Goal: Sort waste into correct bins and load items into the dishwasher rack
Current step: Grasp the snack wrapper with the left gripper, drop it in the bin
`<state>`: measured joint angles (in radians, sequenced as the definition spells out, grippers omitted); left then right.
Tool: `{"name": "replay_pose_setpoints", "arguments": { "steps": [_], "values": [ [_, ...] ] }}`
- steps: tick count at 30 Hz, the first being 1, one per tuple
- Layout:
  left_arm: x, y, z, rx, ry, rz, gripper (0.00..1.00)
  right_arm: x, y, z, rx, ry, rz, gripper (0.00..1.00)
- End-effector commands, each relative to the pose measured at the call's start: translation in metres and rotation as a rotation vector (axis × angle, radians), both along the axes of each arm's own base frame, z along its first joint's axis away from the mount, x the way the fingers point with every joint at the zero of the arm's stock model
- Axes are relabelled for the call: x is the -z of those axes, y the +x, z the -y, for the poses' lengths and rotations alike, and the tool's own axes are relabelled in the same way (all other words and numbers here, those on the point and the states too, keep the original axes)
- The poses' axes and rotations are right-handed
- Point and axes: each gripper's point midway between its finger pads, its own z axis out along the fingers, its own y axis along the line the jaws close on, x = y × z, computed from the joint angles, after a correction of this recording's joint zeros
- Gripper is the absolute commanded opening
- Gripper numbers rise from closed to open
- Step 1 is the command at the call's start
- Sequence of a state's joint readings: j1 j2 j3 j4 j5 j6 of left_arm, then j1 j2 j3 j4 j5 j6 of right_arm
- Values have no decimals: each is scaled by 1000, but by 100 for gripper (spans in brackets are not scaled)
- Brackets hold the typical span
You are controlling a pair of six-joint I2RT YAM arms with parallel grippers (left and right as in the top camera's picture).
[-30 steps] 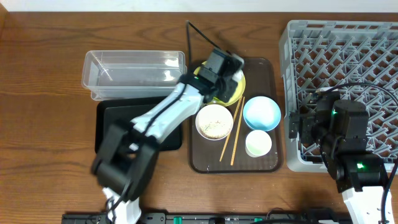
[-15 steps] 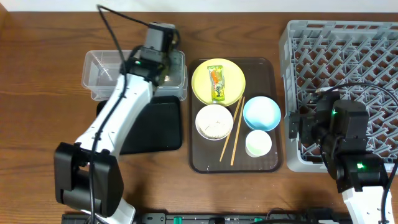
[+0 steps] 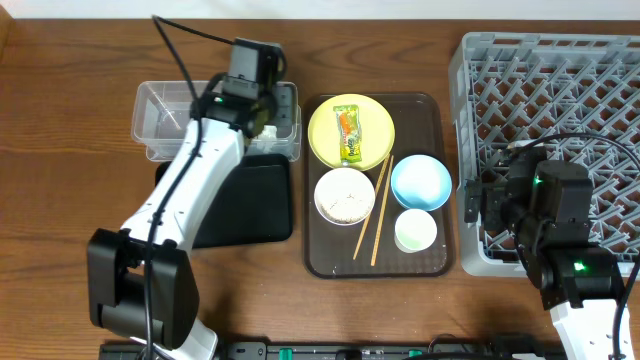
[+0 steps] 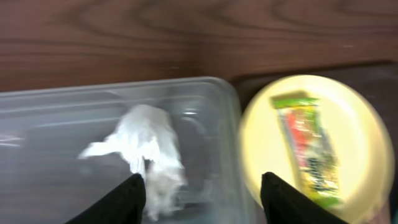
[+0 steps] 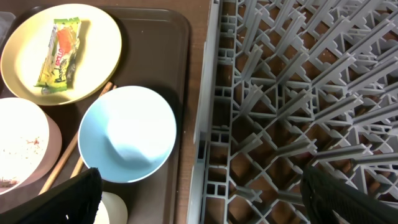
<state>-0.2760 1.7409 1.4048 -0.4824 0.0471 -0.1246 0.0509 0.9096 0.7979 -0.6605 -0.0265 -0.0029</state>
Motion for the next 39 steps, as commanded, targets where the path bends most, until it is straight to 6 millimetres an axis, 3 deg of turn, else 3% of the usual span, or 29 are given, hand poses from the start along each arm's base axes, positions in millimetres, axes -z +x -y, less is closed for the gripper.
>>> {"name": "replay_pose_setpoints", "arguments": {
  "steps": [1,5,11,17,22,24,30,35,39],
  "values": [
    [11,-11,40,72,-59,-42,67,-9,3,-1,7,12,22,99],
    [29,-14,73,108,-77,-59,68,-9,3,-1,7,12,22,99],
    [71,-9,113,135,-99,-85,69,-9,3,-1,7,12,22,99],
    [118,-9,129,151,-85,-132,69,-9,3,-1,7,12,22,99],
    [145,-14,128,150,-62,-180,68,-9,3,-1,7,12,22,99],
    [148,-14,128,150,-59,-187,58,-9,3,-1,7,12,22,99],
    [149,-14,128,150,-59,-188,8,-9,3,-1,7,12,21,99],
    [142,-13,128,150,-64,-175,6,-9,3,-1,7,12,21,99],
    [109,-5,124,140,-93,-115,6,-9,3,-1,7,12,21,99]
  ]
}}
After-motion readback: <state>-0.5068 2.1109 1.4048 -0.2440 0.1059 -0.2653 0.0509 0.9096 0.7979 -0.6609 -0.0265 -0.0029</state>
